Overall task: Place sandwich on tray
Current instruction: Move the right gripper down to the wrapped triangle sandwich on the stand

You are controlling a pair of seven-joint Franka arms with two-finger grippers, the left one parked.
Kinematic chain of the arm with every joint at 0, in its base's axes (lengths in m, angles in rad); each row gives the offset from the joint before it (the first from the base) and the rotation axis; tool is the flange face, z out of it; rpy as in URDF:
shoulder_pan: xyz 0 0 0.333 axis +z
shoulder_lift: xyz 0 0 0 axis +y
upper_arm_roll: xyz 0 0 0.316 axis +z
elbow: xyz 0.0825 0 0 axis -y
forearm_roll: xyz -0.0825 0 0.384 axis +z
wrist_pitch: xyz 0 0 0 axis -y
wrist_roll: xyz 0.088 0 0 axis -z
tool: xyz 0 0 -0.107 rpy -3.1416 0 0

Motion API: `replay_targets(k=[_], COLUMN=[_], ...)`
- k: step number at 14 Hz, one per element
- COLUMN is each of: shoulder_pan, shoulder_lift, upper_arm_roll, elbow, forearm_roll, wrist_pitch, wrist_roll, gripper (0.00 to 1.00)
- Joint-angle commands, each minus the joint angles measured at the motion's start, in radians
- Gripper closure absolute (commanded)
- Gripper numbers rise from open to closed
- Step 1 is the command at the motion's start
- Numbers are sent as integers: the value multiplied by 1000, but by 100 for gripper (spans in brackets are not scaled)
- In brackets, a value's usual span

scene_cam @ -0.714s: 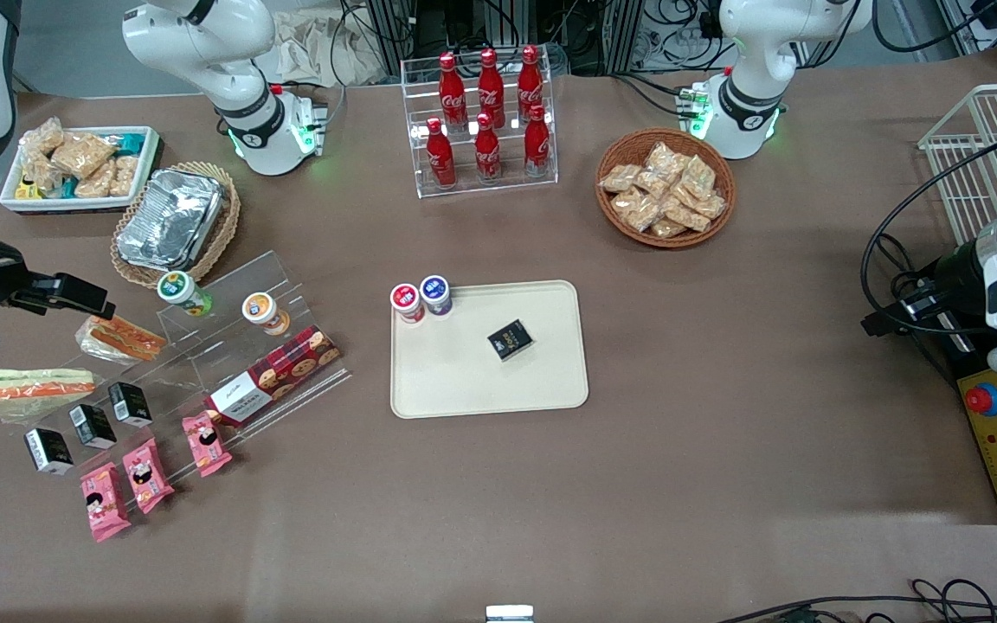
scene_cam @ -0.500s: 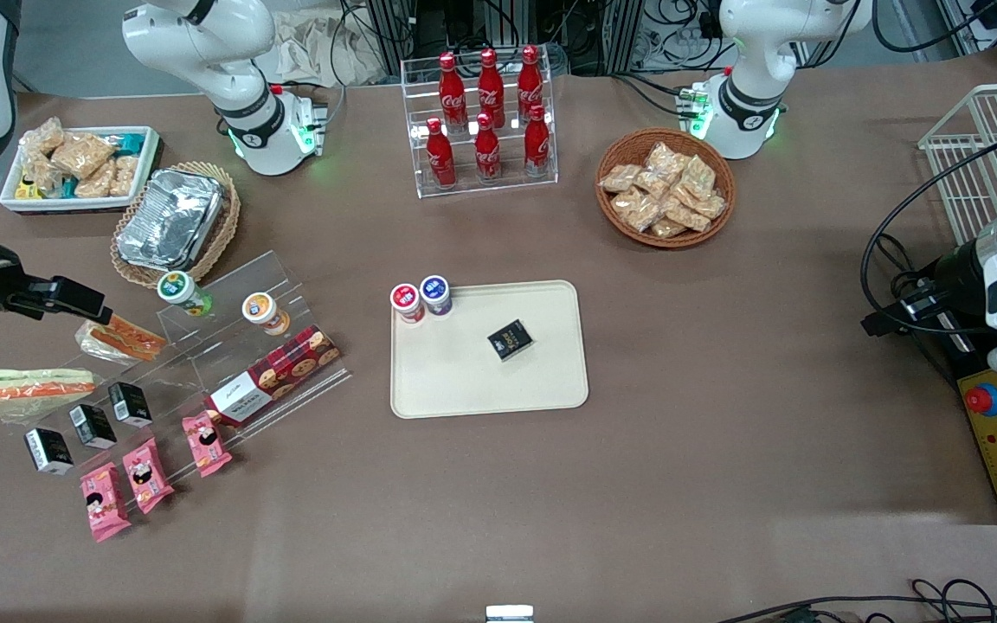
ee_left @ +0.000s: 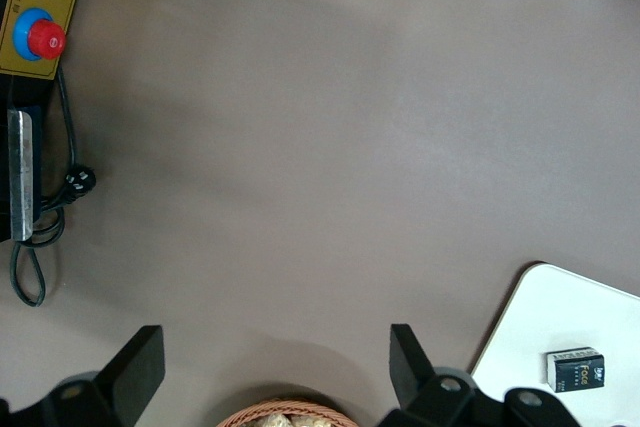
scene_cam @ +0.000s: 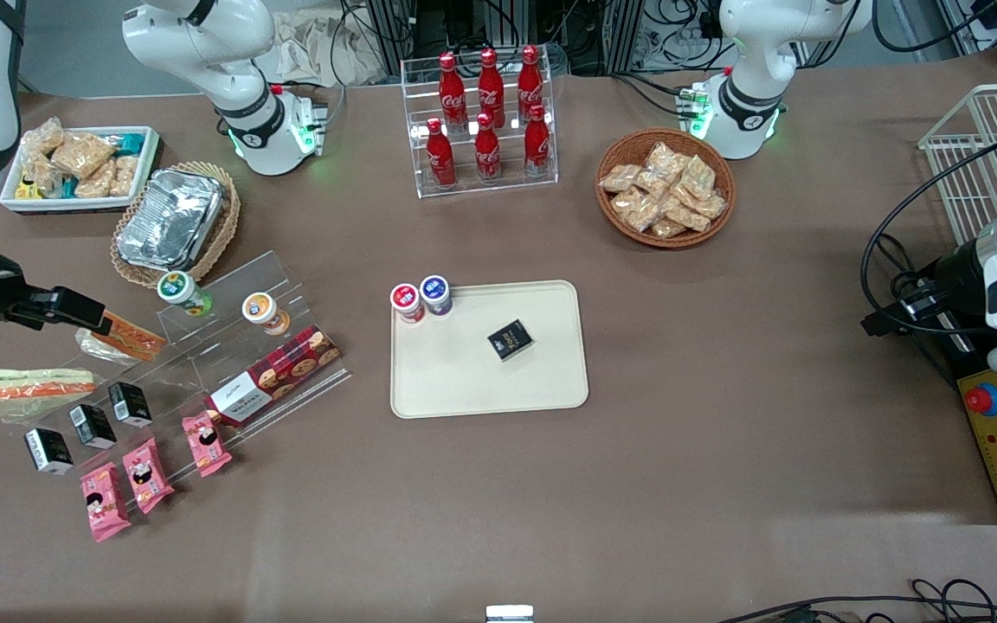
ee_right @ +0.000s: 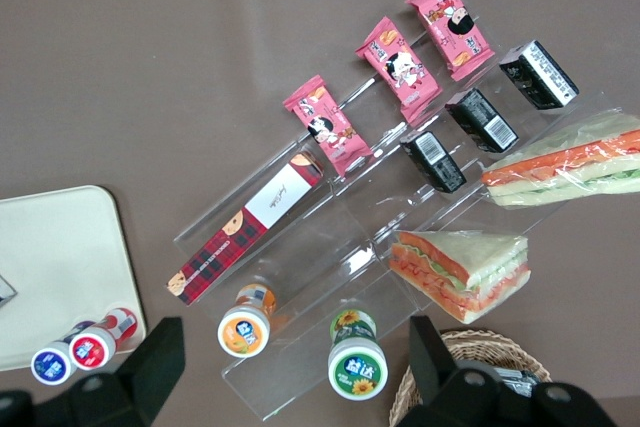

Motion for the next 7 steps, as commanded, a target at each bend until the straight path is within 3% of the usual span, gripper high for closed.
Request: replay_targets(k=[1,7], shoulder_pan=[-17,-54], shoulder_lift=[-19,5], upper_arm_roll=[-23,-42], elbow=[7,-2], forearm_roll=[-11,5], wrist_pitch=[-3,-15], wrist_roll=[-7,5], gripper=[0,0])
